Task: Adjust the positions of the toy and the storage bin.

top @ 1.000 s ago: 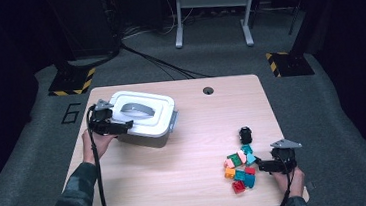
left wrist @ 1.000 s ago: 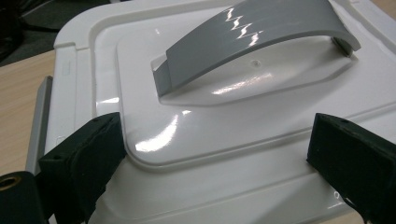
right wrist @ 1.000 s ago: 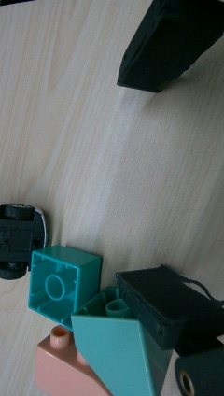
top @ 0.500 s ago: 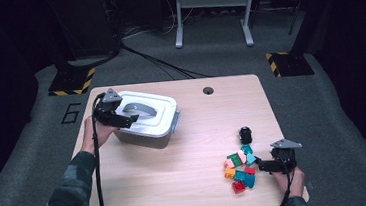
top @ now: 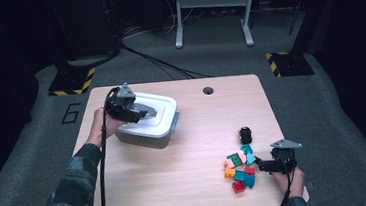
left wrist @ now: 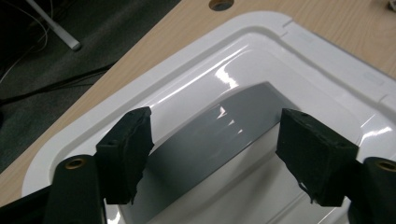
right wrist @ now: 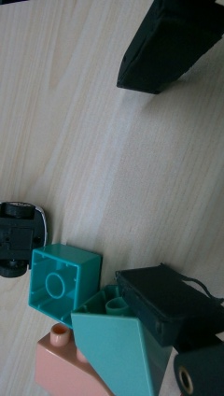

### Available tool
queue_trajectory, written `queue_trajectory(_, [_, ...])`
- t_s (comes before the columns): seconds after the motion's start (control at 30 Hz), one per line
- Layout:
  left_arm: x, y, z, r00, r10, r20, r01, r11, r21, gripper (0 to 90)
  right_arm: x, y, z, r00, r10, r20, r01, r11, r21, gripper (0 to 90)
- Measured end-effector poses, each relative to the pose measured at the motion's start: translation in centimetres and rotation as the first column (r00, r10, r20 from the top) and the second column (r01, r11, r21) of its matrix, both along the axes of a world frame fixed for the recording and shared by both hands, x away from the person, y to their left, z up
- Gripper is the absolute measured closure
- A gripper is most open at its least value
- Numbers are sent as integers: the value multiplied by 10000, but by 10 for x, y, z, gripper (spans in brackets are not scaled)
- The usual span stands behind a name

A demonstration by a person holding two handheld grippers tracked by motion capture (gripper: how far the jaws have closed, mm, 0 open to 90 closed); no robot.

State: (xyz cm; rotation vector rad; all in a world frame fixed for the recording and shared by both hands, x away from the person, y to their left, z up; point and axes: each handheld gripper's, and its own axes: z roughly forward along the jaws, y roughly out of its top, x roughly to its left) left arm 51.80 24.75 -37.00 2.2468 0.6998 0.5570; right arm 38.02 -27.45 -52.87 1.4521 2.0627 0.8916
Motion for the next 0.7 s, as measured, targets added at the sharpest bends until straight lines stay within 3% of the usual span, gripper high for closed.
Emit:
queue_trajectory(0.2, [-4,-2,3,10000,-63,5,63,10000,12,362,0,0,0,10000,1,1,-1,10000,5,68])
queue_trajectory(0.4, [-6,-6,4,9975,-454,540,385,9919,1212,372,0,0,0,10000,-3,-1,3,10000,5,69])
queue_trajectory(0.47, [-4,-6,3,9970,-558,536,487,9911,1242,367,0,0,0,10000,-1,1,1,10000,9,69])
queue_trajectory(0.7, [-1,-1,2,9981,-564,257,547,9965,627,368,0,0,0,10000,4,1,-4,10000,7,69])
